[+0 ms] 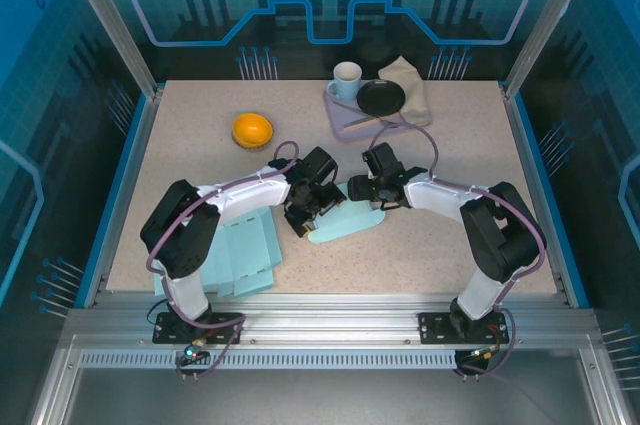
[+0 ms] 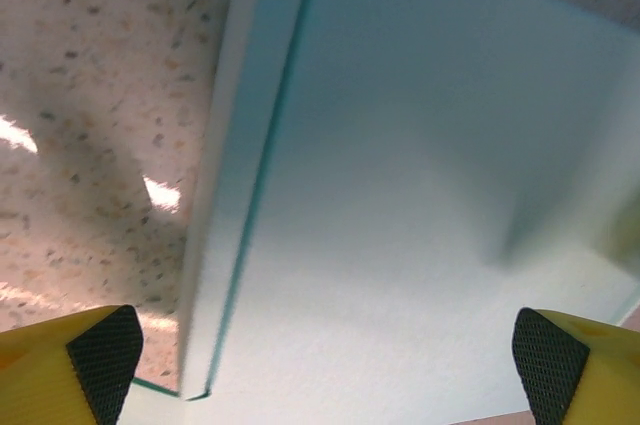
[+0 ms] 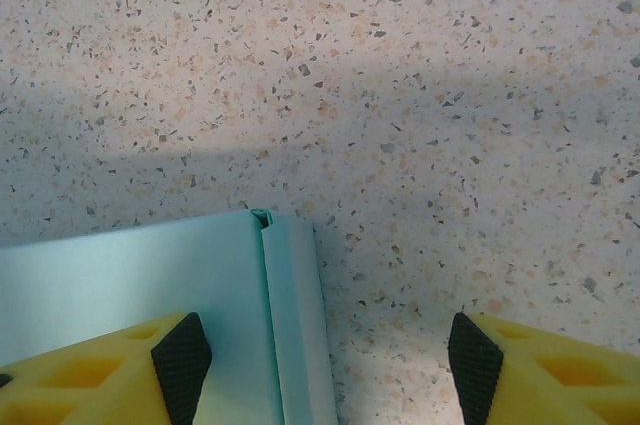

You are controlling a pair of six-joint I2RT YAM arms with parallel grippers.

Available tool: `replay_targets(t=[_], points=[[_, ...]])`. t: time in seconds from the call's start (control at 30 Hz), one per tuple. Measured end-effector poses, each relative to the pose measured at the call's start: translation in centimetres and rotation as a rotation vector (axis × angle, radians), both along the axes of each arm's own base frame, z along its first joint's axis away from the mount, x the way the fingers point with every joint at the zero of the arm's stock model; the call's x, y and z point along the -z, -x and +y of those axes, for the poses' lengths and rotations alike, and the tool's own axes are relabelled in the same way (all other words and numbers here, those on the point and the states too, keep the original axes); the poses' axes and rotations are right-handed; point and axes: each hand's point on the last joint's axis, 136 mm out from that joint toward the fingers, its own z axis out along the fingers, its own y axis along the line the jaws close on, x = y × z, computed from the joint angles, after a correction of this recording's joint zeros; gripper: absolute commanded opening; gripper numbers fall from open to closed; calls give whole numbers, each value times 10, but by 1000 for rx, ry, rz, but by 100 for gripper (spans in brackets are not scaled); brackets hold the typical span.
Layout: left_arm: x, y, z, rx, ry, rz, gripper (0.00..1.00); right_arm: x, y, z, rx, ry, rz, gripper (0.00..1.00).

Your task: Fold the paper box

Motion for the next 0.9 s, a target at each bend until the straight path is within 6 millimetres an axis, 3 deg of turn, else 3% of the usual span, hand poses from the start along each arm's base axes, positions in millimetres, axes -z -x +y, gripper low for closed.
replay_targets(t=[0.5,0.7,0.9], points=[[-21,17,1,-55,-35,56,99,0,4,7,11,-12,8,68],[-3,23,8,-55,-54,48,99,0,5,7,14,-13,10,68],[2,18,8,-68,-55,20,99,1,5,6,14,-13,10,68]])
